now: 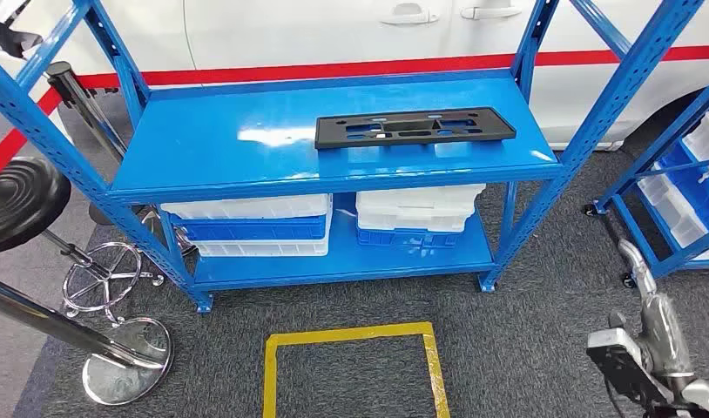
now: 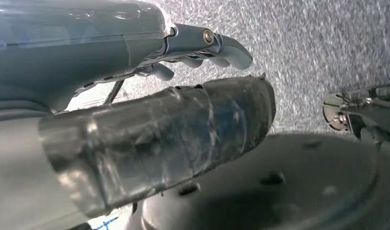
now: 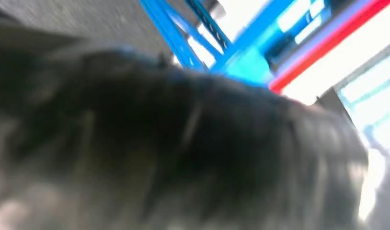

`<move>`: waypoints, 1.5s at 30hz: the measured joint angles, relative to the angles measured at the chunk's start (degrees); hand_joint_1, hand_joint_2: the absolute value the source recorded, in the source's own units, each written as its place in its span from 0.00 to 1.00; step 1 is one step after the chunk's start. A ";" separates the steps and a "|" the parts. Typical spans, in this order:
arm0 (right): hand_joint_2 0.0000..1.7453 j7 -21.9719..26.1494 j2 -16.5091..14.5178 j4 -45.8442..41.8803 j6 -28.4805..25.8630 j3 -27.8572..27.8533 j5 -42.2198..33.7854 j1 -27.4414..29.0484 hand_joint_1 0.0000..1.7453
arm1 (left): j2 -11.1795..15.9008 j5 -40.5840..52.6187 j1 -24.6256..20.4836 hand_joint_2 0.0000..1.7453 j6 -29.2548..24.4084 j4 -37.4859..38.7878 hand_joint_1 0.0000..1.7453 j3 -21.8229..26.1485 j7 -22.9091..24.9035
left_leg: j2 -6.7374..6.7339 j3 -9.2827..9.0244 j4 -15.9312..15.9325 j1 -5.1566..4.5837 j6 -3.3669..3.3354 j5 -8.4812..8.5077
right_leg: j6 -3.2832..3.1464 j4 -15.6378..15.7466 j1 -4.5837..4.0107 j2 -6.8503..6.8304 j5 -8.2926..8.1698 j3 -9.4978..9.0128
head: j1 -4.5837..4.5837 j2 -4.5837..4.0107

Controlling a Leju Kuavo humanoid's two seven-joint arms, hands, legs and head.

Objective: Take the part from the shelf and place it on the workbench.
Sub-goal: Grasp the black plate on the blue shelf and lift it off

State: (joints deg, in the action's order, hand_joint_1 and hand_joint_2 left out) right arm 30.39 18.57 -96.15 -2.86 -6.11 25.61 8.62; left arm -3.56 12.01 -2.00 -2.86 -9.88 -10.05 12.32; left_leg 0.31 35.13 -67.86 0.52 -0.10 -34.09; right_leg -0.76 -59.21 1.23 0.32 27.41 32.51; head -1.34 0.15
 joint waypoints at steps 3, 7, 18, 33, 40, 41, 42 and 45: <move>0.00 -2.50 -0.17 0.55 -0.46 2.35 3.07 -4.21 0.00 | 0.22 -1.40 0.15 0.00 0.02 0.00 0.00 0.16 -0.90 | 0.00 3.35 -6.49 0.01 0.07 -1.81 | -0.21 -0.05 -0.26 0.03 -0.11 0.22 | 0.01 0.00; 0.25 -9.43 -1.59 4.44 -3.21 13.04 9.05 -15.98 0.00 | 1.27 -3.53 0.34 0.00 0.95 0.00 0.00 1.17 -1.95 | -0.14 -0.16 2.14 -0.38 -0.92 4.58 | -0.35 -0.29 -0.63 0.64 -0.20 0.26 | 0.02 0.00; 1.00 -13.90 -0.44 10.66 -8.64 28.70 13.17 -26.41 0.00 | 1.77 -3.64 0.60 0.00 1.76 0.00 0.00 2.09 -0.32 | 0.03 -3.15 10.60 -0.28 -2.75 8.01 | 2.34 -13.98 -0.26 -0.32 6.34 7.17 | 0.11 0.00; 1.00 -20.55 -3.01 22.84 -8.85 41.05 24.39 -38.95 0.00 | 1.82 -1.83 0.18 0.00 2.71 0.00 0.00 2.08 0.22 | 0.02 4.23 -5.10 -0.15 0.24 -0.26 | -0.44 -0.27 -0.18 -0.48 -1.50 2.10 | 0.04 0.00; 1.00 -20.78 -4.71 25.27 -8.13 43.31 22.80 -41.66 0.00 | 1.99 -1.65 0.50 0.00 2.96 0.02 0.00 2.08 0.17 | 0.04 -1.24 8.31 -0.46 -0.88 7.80 | 0.00 -0.62 -0.77 -0.45 -1.09 1.91 | 0.06 0.00; 1.00 -20.80 -4.80 25.49 -7.97 43.53 22.58 -41.91 0.00 | 2.04 -1.63 0.51 0.00 2.98 0.02 0.00 2.08 0.17 | 0.06 -1.40 8.69 -0.54 -0.98 7.64 | 0.22 -0.59 -0.85 -0.45 -1.14 1.97 | 0.06 0.00; 1.00 -20.83 -4.86 25.70 -7.84 43.72 22.38 -42.12 0.00 | 2.04 -1.62 0.49 0.00 2.99 0.02 0.00 2.08 0.16 | 0.06 -1.40 8.91 -0.45 -1.16 7.72 | 0.49 -0.50 -0.89 -0.44 -1.22 1.95 | 0.06 0.00; 1.00 -20.90 -5.06 26.08 -7.69 44.09 22.12 -42.68 0.00 | 2.04 -1.61 0.45 0.00 3.00 0.02 0.00 2.08 0.16 | -0.06 -1.86 9.79 -0.01 -2.05 8.24 | 1.30 -3.19 -0.79 -0.34 0.77 2.92 | 0.09 0.00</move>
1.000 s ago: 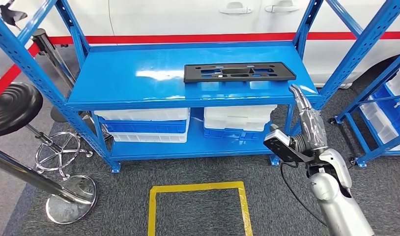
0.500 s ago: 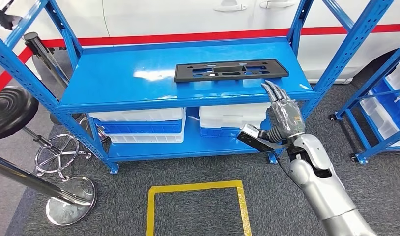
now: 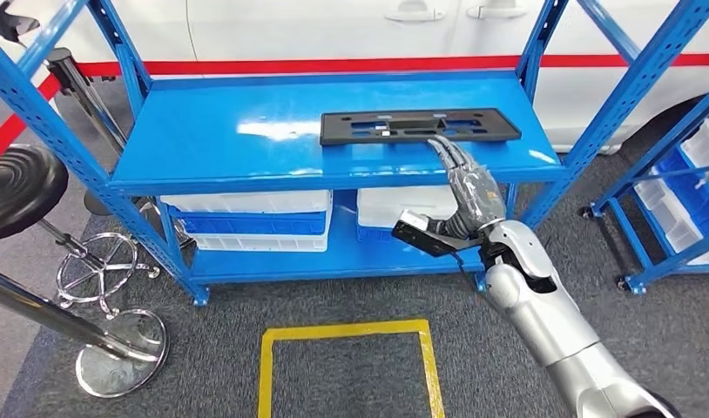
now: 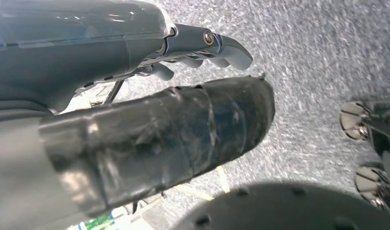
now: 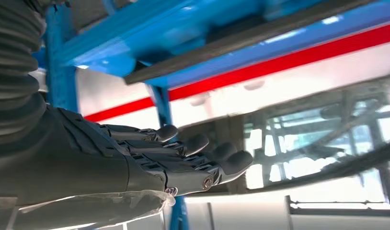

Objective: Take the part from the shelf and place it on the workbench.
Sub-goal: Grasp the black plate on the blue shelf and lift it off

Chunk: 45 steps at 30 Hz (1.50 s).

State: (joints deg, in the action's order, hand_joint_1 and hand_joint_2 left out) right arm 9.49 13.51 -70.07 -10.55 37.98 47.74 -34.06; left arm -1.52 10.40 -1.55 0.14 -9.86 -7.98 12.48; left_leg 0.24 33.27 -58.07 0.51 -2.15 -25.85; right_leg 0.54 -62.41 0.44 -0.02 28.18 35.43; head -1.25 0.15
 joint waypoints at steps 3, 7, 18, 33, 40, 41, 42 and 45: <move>1.00 -0.10 -0.04 0.46 0.07 0.25 -0.08 -0.28 0.00 | 0.04 0.00 0.07 0.00 -0.01 0.00 0.00 0.01 0.00 | -0.02 -0.08 0.09 0.03 -0.36 0.09 | 0.60 -10.54 0.29 0.03 4.93 4.99 | 0.02 0.00; 1.00 -0.15 -0.04 0.99 0.14 0.60 -0.21 -0.38 0.00 | 0.04 0.02 0.09 0.00 -0.01 0.00 0.00 0.00 -0.01 | 0.11 -0.28 -0.27 0.02 -0.21 -0.29 | 0.60 -7.06 0.44 -0.01 0.55 3.79 | 0.03 0.00; 1.00 -0.07 0.29 1.14 -0.86 0.64 -1.92 0.03 0.00 | 0.07 0.35 0.15 0.00 0.07 0.00 0.00 0.00 -0.80 | 0.07 5.61 -13.07 -0.02 2.21 -7.52 | -1.98 3.33 0.36 -0.03 -2.67 -0.70 | -0.07 0.00; 1.00 0.58 1.02 1.48 -1.87 0.64 -2.03 1.26 0.00 | 0.18 0.25 0.08 0.00 0.04 0.00 0.00 0.02 -1.05 | -0.04 -1.06 0.70 0.06 -0.55 -0.32 | 0.70 -8.16 0.41 0.25 3.44 4.20 | 0.04 0.00; 1.00 0.56 1.03 2.03 -1.70 0.67 -1.92 1.29 0.00 | 0.13 0.24 0.12 0.00 0.05 0.00 0.00 0.02 -1.05 | 0.21 -2.26 0.02 -0.15 0.24 -2.17 | 0.20 1.26 0.21 0.09 -3.85 1.13 | 0.07 0.00; 1.00 0.54 0.97 2.15 -1.66 0.68 -1.85 1.19 0.00 | 0.13 0.25 0.13 0.00 0.07 0.00 0.00 0.02 -1.07 | 0.20 -2.23 0.00 -0.23 0.54 -2.37 | -0.07 2.33 0.05 0.10 -3.60 0.59 | 0.07 0.00; 1.00 0.52 0.91 2.31 -1.62 0.71 -1.78 1.10 0.00 | 0.13 0.25 0.10 0.00 0.08 0.00 0.00 0.02 -1.11 | 0.20 -2.24 0.03 -0.31 0.82 -2.49 | -0.33 2.62 -0.09 0.13 -3.24 0.40 | 0.07 0.00; 1.00 0.48 0.52 2.71 -1.64 0.85 -1.65 0.95 0.00 | 0.16 0.25 -0.08 0.00 0.08 0.00 0.00 0.02 -1.28 | 0.13 -2.14 -1.01 -0.31 1.66 -3.56 | -1.20 3.18 0.36 0.21 -2.75 -0.27 | 0.02 0.00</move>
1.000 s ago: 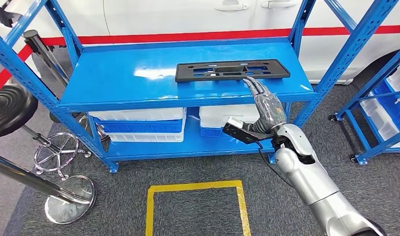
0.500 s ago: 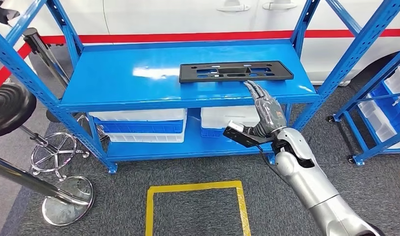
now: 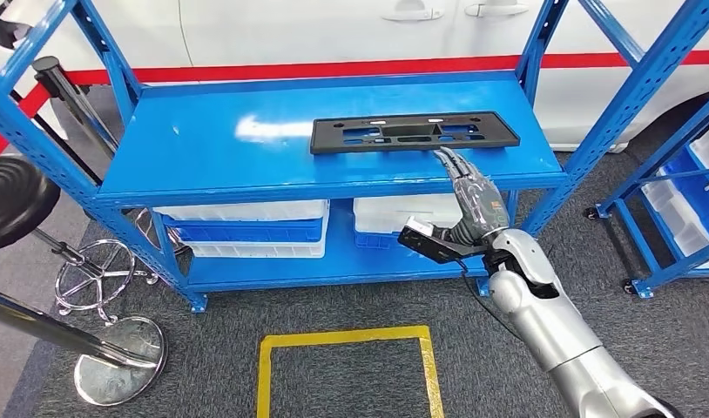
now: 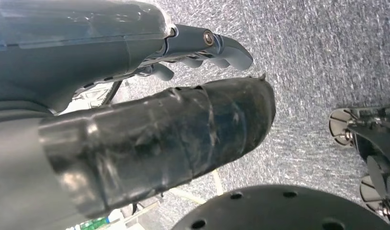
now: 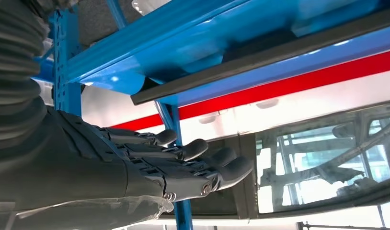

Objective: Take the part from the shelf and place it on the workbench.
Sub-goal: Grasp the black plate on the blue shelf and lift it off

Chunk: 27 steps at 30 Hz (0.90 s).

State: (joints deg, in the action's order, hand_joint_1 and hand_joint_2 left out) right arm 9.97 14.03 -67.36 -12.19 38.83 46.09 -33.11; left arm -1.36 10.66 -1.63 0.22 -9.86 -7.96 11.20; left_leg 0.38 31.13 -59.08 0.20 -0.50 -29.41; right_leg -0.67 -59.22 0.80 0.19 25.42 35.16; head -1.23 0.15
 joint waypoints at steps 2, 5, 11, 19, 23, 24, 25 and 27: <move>1.00 0.00 -0.25 0.18 -0.01 0.24 0.01 -0.28 0.00 | 0.03 -0.02 -0.03 0.00 0.00 0.00 0.00 0.00 -0.06 | -0.06 2.78 -5.46 0.14 0.39 -2.37 | -0.58 0.26 0.15 -0.09 0.35 -0.68 | -0.04 0.00; 1.00 0.00 -0.32 0.50 -0.01 0.62 0.01 -0.39 0.00 | 0.01 -0.08 0.04 0.00 0.09 0.00 0.00 0.00 -0.08 | -0.08 9.13 -15.03 0.27 0.58 -4.22 | -0.95 0.25 -0.03 -0.12 1.19 -1.63 | -0.06 0.00; 1.00 -0.02 -0.61 0.63 0.04 0.81 0.01 -0.57 0.00 | 0.20 -0.21 0.33 0.00 0.13 0.07 0.00 0.04 -0.05 | -0.05 5.14 -0.88 -0.24 -0.80 5.44 | 0.06 0.27 -0.22 0.07 3.62 -4.09 | -0.04 0.00; 1.00 -0.24 -0.79 0.63 -0.19 1.37 0.75 -1.10 0.00 | 0.26 -0.20 0.20 0.00 0.09 0.09 0.00 0.15 0.03 | 0.03 1.26 1.56 -0.02 -2.66 3.29 | 2.03 -12.61 0.07 -0.01 8.53 2.59 | 0.01 0.00; 1.00 -1.62 -0.79 0.99 -1.96 2.42 5.05 -0.84 0.00 | 0.24 -0.08 0.18 0.00 0.07 0.09 0.00 0.28 0.21 | 0.22 -0.90 1.42 -0.05 -2.45 1.47 | 2.00 -10.54 0.07 -0.07 3.12 5.25 | 0.01 0.00; 1.00 -2.07 -0.79 1.22 -2.66 2.80 6.48 -0.85 0.00 | 0.22 0.01 0.24 0.00 0.07 0.09 0.00 0.32 0.22 | 0.22 -1.57 1.47 -0.03 -2.24 0.91 | 1.75 -6.83 -0.02 -0.10 0.52 4.03 | 0.00 0.00; 1.00 -2.57 -0.79 1.61 -3.51 3.30 8.05 -0.88 0.00 | 0.21 0.09 0.27 0.00 0.07 0.10 0.00 0.35 0.23 | 0.21 -2.12 1.50 -0.03 -1.99 0.43 | 1.47 -3.53 -0.27 -0.16 -1.04 3.10 | 0.02 0.00; 1.00 -3.55 -0.81 2.54 -5.11 4.37 11.05 -0.79 0.00 | 0.19 0.22 0.25 0.00 0.04 0.13 0.00 0.40 0.23 | 0.15 -2.54 1.54 -0.02 -1.30 -0.15 | 0.66 -0.62 -0.82 -0.24 -1.84 2.25 | 0.07 0.00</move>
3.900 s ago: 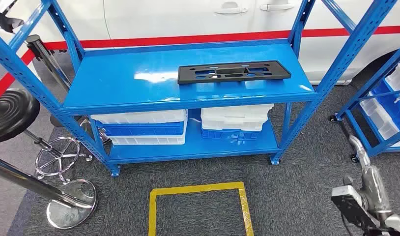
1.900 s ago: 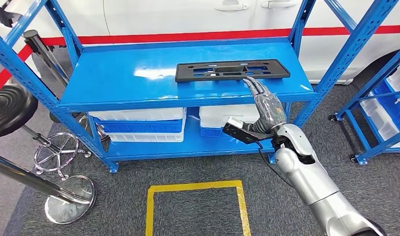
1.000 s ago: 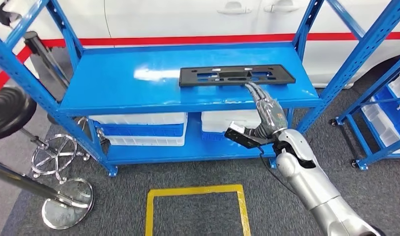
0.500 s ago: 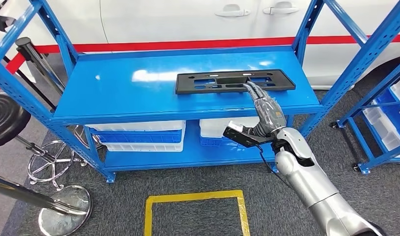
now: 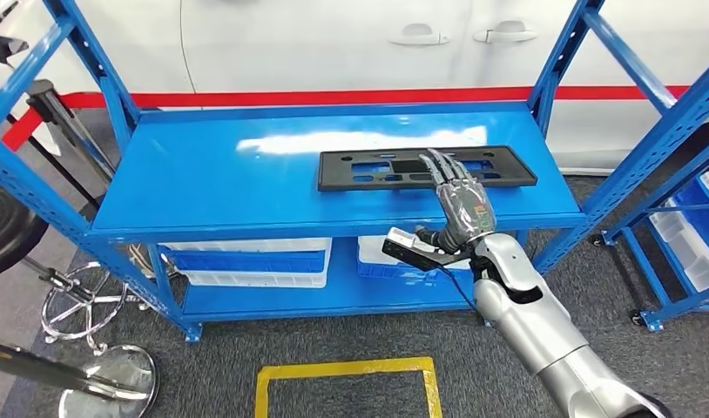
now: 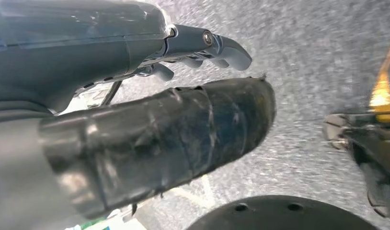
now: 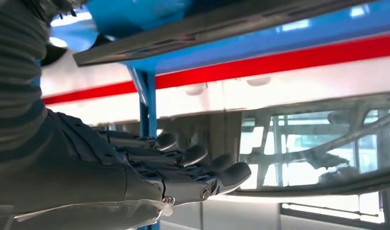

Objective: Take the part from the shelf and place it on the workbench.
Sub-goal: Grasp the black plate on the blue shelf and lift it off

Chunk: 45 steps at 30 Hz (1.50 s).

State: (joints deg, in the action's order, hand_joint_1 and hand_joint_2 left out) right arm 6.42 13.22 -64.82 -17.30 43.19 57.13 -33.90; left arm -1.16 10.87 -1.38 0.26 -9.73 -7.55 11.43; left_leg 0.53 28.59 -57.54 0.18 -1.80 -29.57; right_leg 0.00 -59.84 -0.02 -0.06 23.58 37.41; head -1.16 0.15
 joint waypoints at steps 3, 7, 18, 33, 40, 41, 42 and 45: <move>1.00 -0.96 -0.24 1.43 -2.09 1.14 2.83 0.30 0.00 | 0.02 0.10 -0.21 0.00 -0.14 0.01 0.00 0.14 0.00 | -0.09 -0.11 -1.01 -0.05 0.87 -0.35 | -1.13 1.11 0.12 0.05 0.27 -1.15 | 0.03 0.00; 1.00 -1.31 -0.68 3.21 -3.88 1.97 3.77 0.43 0.00 | 0.07 0.20 -0.35 0.00 -0.22 0.01 0.00 0.36 -0.02 | -0.18 6.16 -11.92 0.27 1.68 -4.54 | -2.18 1.72 0.40 0.06 1.30 -2.99 | -0.09 0.00; 1.00 -1.26 -1.37 6.08 -4.55 2.44 3.85 1.36 0.00 | 0.20 0.45 -0.21 0.00 -0.26 0.05 0.00 0.45 -0.06 | -0.33 7.05 -1.03 0.11 0.39 5.11 | 0.09 1.23 0.33 0.13 5.57 -6.45 | -0.07 0.00; 1.00 -1.04 -1.57 7.87 -4.98 2.46 4.32 1.69 0.00 | -0.01 0.62 -0.34 0.00 -0.33 0.05 0.00 0.45 -0.09 | -0.11 2.27 -0.74 0.03 0.76 0.72 | -0.57 0.10 0.35 0.14 1.77 -1.78 | -0.03 0.00; 1.00 -1.60 -2.36 9.78 -5.36 2.46 5.82 1.93 0.00 | -0.03 0.80 -0.45 0.00 -0.31 0.05 0.00 0.45 -0.15 | -0.21 12.14 -17.55 0.36 2.00 -4.49 | -1.80 1.01 0.78 0.13 2.65 -3.49 | -0.11 0.00; 1.00 -1.63 -2.51 10.21 -5.50 2.46 6.11 1.99 0.00 | -0.04 0.84 -0.41 0.00 -0.31 0.05 0.00 0.45 -0.15 | -0.22 12.07 -16.24 0.42 2.03 -2.71 | -1.74 0.99 0.79 0.18 2.89 -3.84 | -0.11 0.00; 1.00 -1.68 -2.63 10.55 -5.62 2.46 6.32 2.02 0.00 | -0.03 0.88 -0.35 0.00 -0.31 0.05 0.00 0.46 -0.14 | -0.23 11.01 -13.04 0.47 2.00 -0.18 | -1.62 0.96 0.81 0.23 3.17 -4.24 | -0.11 0.00; 1.00 -2.06 -2.86 11.56 -6.11 2.46 6.82 1.97 0.00 | -0.03 0.97 -0.26 0.00 -0.31 0.05 0.00 0.47 -0.14 | -0.23 7.05 -3.20 0.39 1.58 4.49 | -0.93 0.71 0.64 0.33 3.96 -4.88 | -0.09 0.00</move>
State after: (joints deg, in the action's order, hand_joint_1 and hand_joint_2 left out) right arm 4.37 10.37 -53.26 -23.41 45.66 63.95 -31.93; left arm -1.19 11.85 -1.64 -0.04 -9.68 -7.08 11.29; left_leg 0.30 35.64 -60.74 0.57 -0.22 -25.07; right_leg -0.94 -59.13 0.61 0.27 27.54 32.52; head -1.25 0.15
